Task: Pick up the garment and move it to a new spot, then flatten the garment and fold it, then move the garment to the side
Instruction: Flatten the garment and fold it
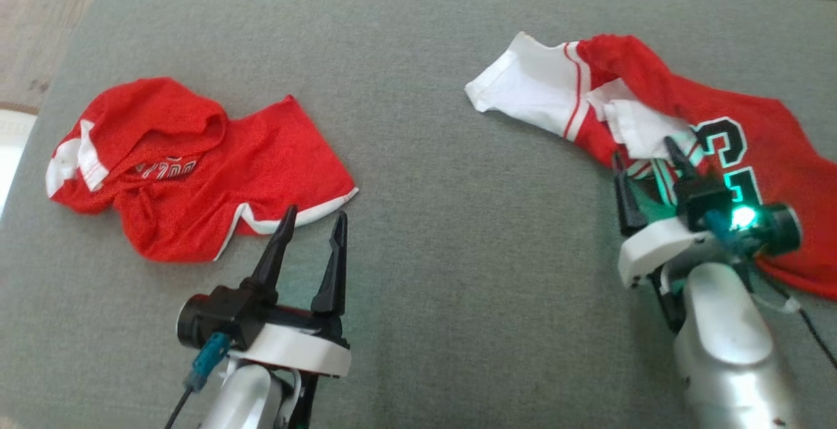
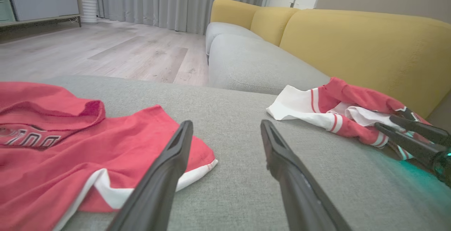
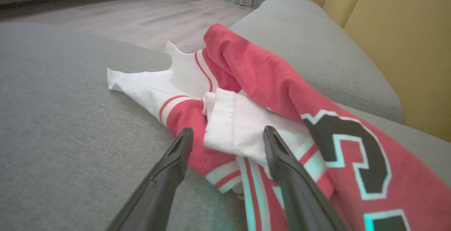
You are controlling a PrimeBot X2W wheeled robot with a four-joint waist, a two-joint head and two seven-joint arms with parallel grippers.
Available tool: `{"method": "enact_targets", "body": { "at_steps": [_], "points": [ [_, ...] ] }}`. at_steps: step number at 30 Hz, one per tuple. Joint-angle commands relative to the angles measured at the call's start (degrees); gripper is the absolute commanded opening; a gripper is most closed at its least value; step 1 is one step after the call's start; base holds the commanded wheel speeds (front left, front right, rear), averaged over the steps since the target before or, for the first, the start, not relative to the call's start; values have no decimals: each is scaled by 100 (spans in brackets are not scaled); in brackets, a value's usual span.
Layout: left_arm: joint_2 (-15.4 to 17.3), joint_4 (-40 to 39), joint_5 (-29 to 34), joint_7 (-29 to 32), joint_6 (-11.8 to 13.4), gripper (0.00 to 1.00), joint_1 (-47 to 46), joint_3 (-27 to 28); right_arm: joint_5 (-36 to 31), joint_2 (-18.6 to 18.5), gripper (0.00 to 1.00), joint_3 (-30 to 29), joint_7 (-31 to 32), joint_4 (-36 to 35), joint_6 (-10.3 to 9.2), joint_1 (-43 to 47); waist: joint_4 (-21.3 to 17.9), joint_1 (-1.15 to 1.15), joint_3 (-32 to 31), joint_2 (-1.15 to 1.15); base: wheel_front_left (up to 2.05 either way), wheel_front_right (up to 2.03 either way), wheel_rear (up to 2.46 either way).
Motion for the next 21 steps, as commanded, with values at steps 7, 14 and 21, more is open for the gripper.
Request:
{"method": "enact_targets", "body": {
  "at_steps": [7,14,21],
  "points": [
    [10,-144,-62,-55,58,100,-290,123,13,13,100,-227,-61,-15,44,-438,85,-1,118,0,0,0,0],
    [10,-103,-42,-55,70,100,-332,119,183,13,0,-277,-61,278,44,-582,-9,-1,132,0,0,0,0],
    [10,-50,9,-55,62,100,-327,163,753,13,0,155,-61,122,44,-547,-152,-1,45,0,0,0,0]
  ]
}}
